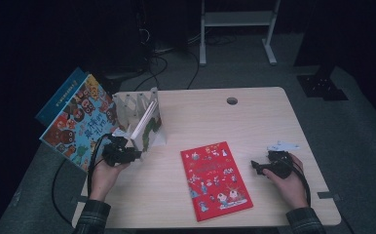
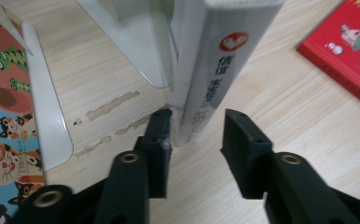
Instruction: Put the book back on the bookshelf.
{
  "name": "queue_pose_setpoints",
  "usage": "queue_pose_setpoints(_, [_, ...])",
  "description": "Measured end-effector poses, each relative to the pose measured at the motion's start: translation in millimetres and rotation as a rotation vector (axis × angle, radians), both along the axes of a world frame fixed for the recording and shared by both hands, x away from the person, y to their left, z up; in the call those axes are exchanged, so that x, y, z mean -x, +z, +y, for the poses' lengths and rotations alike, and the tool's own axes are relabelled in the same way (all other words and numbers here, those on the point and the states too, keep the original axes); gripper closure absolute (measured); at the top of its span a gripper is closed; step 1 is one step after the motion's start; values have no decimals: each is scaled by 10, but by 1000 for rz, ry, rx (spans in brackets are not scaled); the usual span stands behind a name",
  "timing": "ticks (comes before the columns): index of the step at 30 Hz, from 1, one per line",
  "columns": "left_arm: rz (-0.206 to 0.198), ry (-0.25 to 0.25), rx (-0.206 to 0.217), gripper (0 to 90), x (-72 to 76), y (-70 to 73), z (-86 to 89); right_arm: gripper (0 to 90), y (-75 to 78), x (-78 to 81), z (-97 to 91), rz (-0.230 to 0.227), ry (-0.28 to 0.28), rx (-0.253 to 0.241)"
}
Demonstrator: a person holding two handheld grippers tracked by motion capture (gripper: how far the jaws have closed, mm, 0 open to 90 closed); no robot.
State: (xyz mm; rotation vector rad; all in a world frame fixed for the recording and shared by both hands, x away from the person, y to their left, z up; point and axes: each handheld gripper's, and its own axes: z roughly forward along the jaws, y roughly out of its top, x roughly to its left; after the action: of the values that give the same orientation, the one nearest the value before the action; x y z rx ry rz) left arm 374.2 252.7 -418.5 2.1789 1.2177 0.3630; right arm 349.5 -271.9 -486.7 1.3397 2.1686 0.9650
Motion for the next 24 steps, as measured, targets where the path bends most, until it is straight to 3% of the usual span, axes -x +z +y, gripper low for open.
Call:
queue_pose_setpoints(7, [16, -2, 3, 717, -24, -30, -16, 153, 0, 0, 0, 0, 0, 0])
queue_pose_setpoints(15, [40, 10, 44, 714, -48, -32, -116, 153, 0, 0, 0, 0, 0, 0])
queue_pose_setpoints(24, [43, -4, 51, 704, -109, -30, -300, 153, 0, -1, -1, 0, 1, 0])
